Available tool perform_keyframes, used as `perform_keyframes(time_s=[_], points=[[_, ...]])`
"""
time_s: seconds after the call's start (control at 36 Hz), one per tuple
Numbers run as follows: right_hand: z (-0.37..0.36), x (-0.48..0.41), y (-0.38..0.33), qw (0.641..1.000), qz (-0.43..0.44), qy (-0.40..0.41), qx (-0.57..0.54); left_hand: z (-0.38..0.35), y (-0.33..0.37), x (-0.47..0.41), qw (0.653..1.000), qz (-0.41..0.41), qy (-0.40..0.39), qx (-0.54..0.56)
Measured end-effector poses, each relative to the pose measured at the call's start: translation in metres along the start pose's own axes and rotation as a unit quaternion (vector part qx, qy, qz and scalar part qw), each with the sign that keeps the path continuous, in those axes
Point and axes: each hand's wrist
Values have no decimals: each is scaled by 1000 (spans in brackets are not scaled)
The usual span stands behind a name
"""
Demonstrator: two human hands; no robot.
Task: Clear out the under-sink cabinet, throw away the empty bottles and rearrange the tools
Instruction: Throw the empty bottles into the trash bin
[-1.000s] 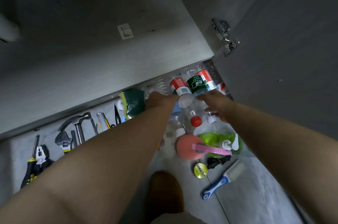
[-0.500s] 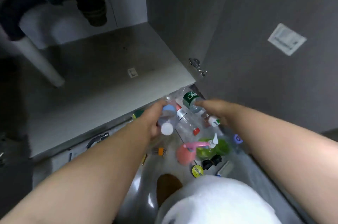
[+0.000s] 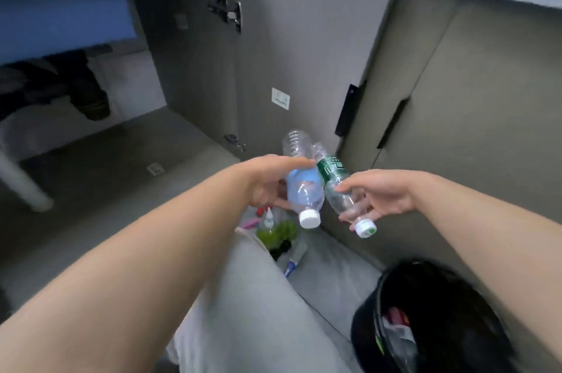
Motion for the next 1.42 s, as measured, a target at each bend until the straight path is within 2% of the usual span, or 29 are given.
perform_keyframes(time_s=[0.08,0.22,0.44,0.53,0.72,0.83,0.92,1.06,1.19,1.25,1.28,1.33,1.39,1.42], points=[[28,42,37,999,-41,18,19,-51,-4,10,998,23,-54,-39],[67,98,110,990,-118,50,64,-122,-38,12,991,57,-93,-71],[81,118,209,949,-269,117,119,-151,-78,3,990,80,-94,-68],[63,103,232,936,-275,160,154,-153,-80,-1,992,91,-80,-38],[26,65,270,903,-260,261,220,-155,-81,-6,991,111,-47,-52],[22,59,282,866,-237,270,348,-158,-82,-10,992,109,-46,-52],[24,54,290,859,-216,275,375,-161,-83,-12,991,105,-64,-49],[26,45,302,884,-178,295,316,-168,-82,-13,989,78,-95,-77],[39,47,281,881,-98,345,309,-172,-83,-16,985,54,-120,-111],[41,50,262,891,-38,390,229,-173,-83,-16,985,55,-132,-102],[41,53,251,911,-12,387,143,-174,-83,-16,985,55,-134,-94],[39,62,228,954,33,292,-57,-175,-81,-15,986,55,-136,-76],[37,73,207,963,69,170,-199,-176,-80,-14,986,52,-147,-62],[36,78,199,962,80,122,-229,-176,-79,-13,985,48,-154,-57]])
Point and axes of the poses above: each hand's wrist, its own x-axis away from the middle knuckle, its own z-axis out of the back of the hand, y = z × x, and after that the axes turned 8 degrees about y, right-handed
